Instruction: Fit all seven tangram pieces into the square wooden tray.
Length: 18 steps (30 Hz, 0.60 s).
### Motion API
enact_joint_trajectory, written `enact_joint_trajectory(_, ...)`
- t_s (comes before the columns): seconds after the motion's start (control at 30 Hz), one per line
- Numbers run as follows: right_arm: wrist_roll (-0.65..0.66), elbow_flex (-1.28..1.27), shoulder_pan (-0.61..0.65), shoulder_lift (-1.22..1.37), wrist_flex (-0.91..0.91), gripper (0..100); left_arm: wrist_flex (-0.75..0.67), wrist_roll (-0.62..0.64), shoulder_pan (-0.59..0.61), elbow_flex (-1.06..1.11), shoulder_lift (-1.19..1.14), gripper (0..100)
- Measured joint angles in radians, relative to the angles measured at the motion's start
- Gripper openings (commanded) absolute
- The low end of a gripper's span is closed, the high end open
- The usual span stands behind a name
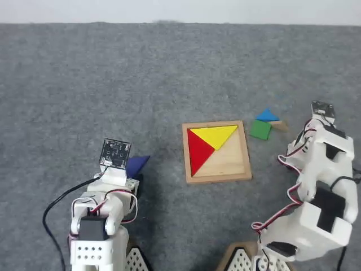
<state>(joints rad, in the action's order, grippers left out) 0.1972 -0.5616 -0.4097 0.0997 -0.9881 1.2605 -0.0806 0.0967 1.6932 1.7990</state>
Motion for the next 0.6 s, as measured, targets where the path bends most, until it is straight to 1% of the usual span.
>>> enact_joint_trajectory(0.13,0.0,0.015,-0.046,0.002,0.0,23.0,0.0,0.0,0.0,0.0,0.0,20)
enact_joint_trajectory(0.23,0.0,0.057,-0.144,0.005,-0.003,23.0,0.0,0.0,0.0,0.0,0.0,20)
enact_joint_trajectory(0.3,0.028,0.107,-0.198,0.005,-0.04,23.0,0.0,0.0,0.0,0.0,0.0,20)
enact_joint_trajectory(0.4,0.069,0.166,-0.238,0.005,-0.097,23.0,0.0,0.0,0.0,0.0,0.0,20)
enact_joint_trajectory(0.5,0.087,0.198,-0.267,0.005,-0.109,23.0,0.0,0.0,0.0,0.0,0.0,20)
enact_joint_trajectory(0.6,0.126,0.21,-0.264,0.005,-0.114,23.0,0.0,0.0,0.0,0.0,0.0,20)
